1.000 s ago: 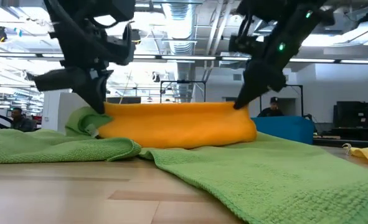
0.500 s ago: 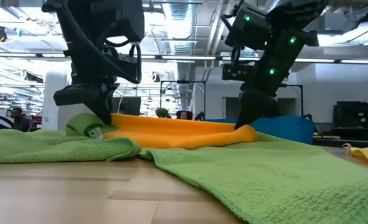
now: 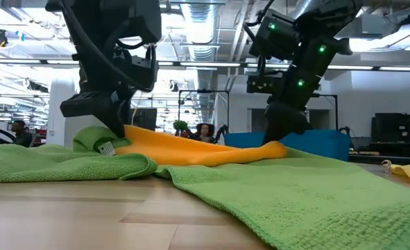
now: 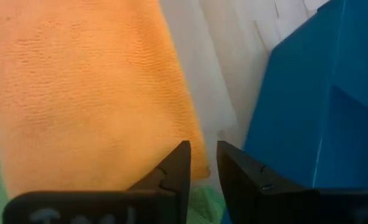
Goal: Fold microfiber towels
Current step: Fold the orange microfiber towel
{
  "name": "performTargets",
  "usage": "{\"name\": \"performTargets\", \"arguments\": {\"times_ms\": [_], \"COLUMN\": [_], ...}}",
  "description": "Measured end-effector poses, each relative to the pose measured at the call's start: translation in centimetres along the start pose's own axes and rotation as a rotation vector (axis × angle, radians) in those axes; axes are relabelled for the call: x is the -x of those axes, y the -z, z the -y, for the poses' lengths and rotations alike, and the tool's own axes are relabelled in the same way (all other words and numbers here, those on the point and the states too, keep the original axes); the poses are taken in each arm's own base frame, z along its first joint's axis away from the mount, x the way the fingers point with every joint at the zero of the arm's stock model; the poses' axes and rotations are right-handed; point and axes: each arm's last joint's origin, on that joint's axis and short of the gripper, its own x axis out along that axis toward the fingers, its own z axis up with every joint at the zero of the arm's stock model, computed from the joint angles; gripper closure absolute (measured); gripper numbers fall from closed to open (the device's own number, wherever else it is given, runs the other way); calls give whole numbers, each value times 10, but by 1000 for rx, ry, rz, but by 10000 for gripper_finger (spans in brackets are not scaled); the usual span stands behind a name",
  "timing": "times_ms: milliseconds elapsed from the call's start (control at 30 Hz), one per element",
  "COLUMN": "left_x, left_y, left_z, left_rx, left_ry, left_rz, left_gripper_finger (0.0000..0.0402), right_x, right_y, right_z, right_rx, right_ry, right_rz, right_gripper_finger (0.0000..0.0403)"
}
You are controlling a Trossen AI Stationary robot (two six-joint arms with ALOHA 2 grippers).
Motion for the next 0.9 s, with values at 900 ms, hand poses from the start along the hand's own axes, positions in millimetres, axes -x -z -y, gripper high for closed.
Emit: {"name": "performTargets", "arguments": {"times_ms": [900], "left_x": [47], "left_y": [39], "left_z": [19], "left_rx": [351], "left_ry": [230], "left_rz": [97], "left_gripper_finger": [172], "right_x": [-15], "right_y": [-15], "right_z": [-15], "right_rx": [20], "right_ry": [-151], "right_rz": [149], "right_gripper_finger": [253]}}
